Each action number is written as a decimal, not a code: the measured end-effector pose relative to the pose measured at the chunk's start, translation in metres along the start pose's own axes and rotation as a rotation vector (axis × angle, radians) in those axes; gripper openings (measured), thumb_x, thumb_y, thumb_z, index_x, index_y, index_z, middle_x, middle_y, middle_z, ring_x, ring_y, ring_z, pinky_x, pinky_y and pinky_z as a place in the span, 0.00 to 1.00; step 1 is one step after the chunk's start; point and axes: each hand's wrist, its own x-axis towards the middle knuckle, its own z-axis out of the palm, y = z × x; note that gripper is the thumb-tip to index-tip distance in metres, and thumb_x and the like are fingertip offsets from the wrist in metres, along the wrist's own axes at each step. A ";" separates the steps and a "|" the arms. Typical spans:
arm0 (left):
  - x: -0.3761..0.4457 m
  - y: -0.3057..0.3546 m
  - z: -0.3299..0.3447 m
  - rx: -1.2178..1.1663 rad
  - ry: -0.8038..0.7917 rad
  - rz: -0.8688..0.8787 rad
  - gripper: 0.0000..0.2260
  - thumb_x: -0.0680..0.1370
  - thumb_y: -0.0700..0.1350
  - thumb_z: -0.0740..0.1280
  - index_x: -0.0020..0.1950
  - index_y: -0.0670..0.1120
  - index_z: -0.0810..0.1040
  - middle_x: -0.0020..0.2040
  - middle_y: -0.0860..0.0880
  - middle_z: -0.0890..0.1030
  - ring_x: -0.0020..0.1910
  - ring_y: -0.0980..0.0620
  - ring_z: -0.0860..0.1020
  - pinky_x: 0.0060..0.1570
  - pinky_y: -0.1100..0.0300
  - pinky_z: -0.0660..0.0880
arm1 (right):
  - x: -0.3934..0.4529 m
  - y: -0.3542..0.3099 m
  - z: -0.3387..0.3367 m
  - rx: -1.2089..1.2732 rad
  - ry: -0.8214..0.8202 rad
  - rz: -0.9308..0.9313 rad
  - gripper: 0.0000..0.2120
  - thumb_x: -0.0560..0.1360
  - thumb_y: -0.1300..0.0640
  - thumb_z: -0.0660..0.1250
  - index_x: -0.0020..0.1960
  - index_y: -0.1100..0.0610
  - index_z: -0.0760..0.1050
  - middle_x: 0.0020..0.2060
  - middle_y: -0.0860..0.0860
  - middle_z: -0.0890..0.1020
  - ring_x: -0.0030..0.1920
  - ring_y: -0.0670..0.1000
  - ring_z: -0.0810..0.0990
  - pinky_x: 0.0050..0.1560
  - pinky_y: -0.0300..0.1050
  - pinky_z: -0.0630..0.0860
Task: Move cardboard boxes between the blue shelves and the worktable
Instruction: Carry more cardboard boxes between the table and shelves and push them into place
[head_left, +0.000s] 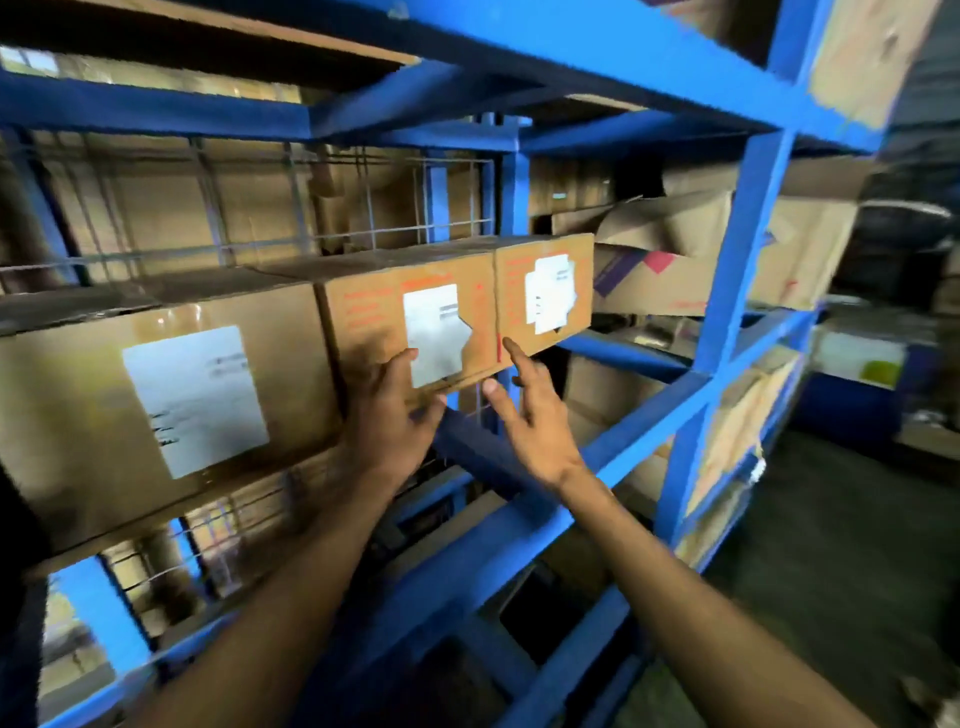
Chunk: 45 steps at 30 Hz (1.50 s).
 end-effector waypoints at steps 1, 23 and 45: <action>-0.003 0.015 0.015 -0.080 -0.065 -0.005 0.27 0.70 0.55 0.68 0.68 0.49 0.72 0.62 0.44 0.77 0.62 0.42 0.76 0.60 0.48 0.74 | -0.010 0.006 -0.020 -0.016 0.048 0.032 0.31 0.76 0.30 0.54 0.77 0.37 0.56 0.70 0.45 0.69 0.69 0.50 0.70 0.71 0.63 0.64; -0.268 0.466 0.291 -0.575 -1.128 0.590 0.26 0.74 0.52 0.72 0.71 0.56 0.68 0.62 0.49 0.77 0.60 0.47 0.77 0.59 0.48 0.75 | -0.345 0.058 -0.467 -0.489 0.991 0.582 0.25 0.80 0.42 0.62 0.76 0.45 0.64 0.61 0.47 0.75 0.50 0.32 0.74 0.63 0.51 0.72; -0.509 0.561 0.270 -0.779 -1.941 0.824 0.25 0.78 0.52 0.67 0.74 0.52 0.66 0.67 0.44 0.75 0.63 0.46 0.76 0.61 0.55 0.72 | -0.612 -0.055 -0.476 -0.854 1.628 1.083 0.28 0.78 0.38 0.63 0.75 0.48 0.65 0.68 0.53 0.72 0.67 0.51 0.70 0.69 0.57 0.70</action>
